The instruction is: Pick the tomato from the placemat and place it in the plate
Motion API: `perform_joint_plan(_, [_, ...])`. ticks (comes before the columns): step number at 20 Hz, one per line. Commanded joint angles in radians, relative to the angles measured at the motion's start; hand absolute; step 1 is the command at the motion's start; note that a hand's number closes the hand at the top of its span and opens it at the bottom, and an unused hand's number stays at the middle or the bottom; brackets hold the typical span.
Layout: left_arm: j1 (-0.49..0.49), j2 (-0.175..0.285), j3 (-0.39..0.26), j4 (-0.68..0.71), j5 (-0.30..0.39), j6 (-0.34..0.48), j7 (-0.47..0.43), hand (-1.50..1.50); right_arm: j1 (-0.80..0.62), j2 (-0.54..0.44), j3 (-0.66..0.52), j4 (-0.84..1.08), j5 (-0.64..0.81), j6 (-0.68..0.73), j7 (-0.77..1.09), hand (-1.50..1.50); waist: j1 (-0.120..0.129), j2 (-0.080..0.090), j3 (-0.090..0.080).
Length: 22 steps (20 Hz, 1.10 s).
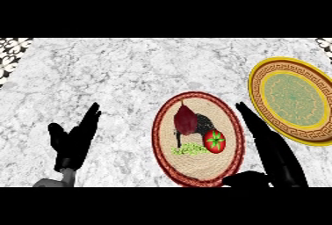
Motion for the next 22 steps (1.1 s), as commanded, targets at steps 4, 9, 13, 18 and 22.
perform_joint_plan(4, [-0.052, -0.045, 0.009, 0.094, -0.027, 0.001, 0.057, 0.0, -0.004, 0.068, -0.011, 0.02, 0.065, 0.049, 0.015, -1.5, -0.009, 0.008, -0.008])
perform_joint_plan(9, [0.076, -0.015, -0.001, 0.016, -0.029, -0.045, 0.015, 0.0, -0.034, 0.158, 0.059, 0.165, 0.202, 0.034, 0.055, -1.5, 0.004, 0.008, -0.008])
perform_joint_plan(13, [0.005, -0.055, 0.007, 0.028, -0.05, -0.001, 0.078, 0.0, -0.032, 0.158, 0.0, 0.153, 0.202, 0.067, 0.072, -1.5, -0.005, 0.008, -0.008])
perform_joint_plan(18, [-0.043, -0.069, 0.043, 0.099, -0.06, -0.033, 0.048, 0.0, -0.037, 0.222, -0.002, 0.257, 0.228, 0.077, 0.0, -1.5, -0.007, 0.009, -0.008])
perform_joint_plan(22, [0.023, -0.053, 0.038, 0.01, -0.07, -0.041, 0.079, 0.0, -0.061, 0.276, 0.0, 0.346, 0.256, 0.085, -0.033, -1.5, -0.001, 0.008, -0.008])
